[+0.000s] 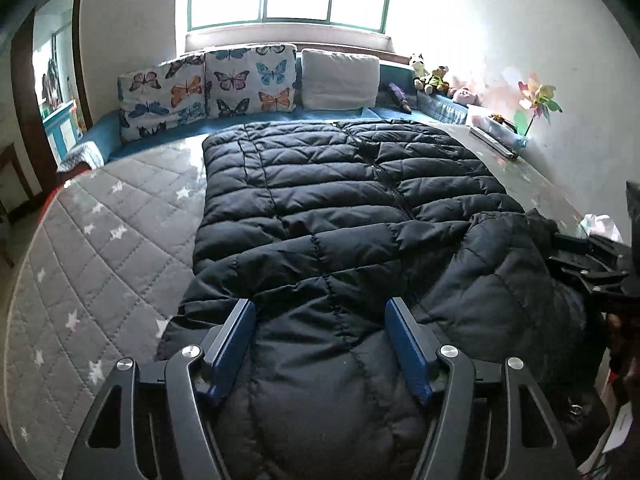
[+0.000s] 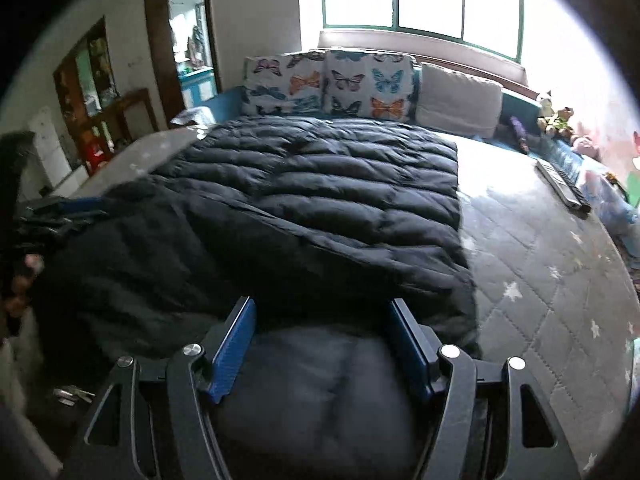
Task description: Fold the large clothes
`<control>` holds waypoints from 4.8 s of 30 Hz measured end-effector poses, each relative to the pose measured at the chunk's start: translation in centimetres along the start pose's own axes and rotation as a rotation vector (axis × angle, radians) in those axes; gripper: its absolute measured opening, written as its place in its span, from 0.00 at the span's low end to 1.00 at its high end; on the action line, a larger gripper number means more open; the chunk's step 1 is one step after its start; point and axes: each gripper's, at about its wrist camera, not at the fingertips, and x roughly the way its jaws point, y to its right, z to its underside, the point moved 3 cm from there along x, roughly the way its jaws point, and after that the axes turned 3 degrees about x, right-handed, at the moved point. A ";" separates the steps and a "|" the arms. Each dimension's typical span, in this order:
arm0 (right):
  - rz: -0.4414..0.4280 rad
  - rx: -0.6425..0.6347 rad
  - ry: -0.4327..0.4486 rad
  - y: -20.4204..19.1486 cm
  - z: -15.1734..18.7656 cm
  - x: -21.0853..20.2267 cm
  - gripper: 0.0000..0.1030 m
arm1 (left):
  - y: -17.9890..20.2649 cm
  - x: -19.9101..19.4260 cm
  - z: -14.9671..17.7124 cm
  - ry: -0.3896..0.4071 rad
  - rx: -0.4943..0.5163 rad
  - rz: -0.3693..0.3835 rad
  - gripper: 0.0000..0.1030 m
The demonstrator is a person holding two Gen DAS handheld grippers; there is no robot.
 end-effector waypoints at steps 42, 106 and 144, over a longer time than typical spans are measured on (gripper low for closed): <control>0.052 -0.092 0.003 -0.5 -0.2 -3.7 0.70 | 9.8 -1.0 -2.3 0.017 0.224 0.165 0.41; -0.139 -0.070 -0.330 4.7 -14.2 -1.0 0.65 | -8.4 -0.8 -15.3 -0.166 -0.065 0.051 0.85; -0.318 0.375 -0.226 17.7 -17.5 19.7 0.26 | -17.3 24.7 -21.7 -0.146 -0.280 0.047 0.21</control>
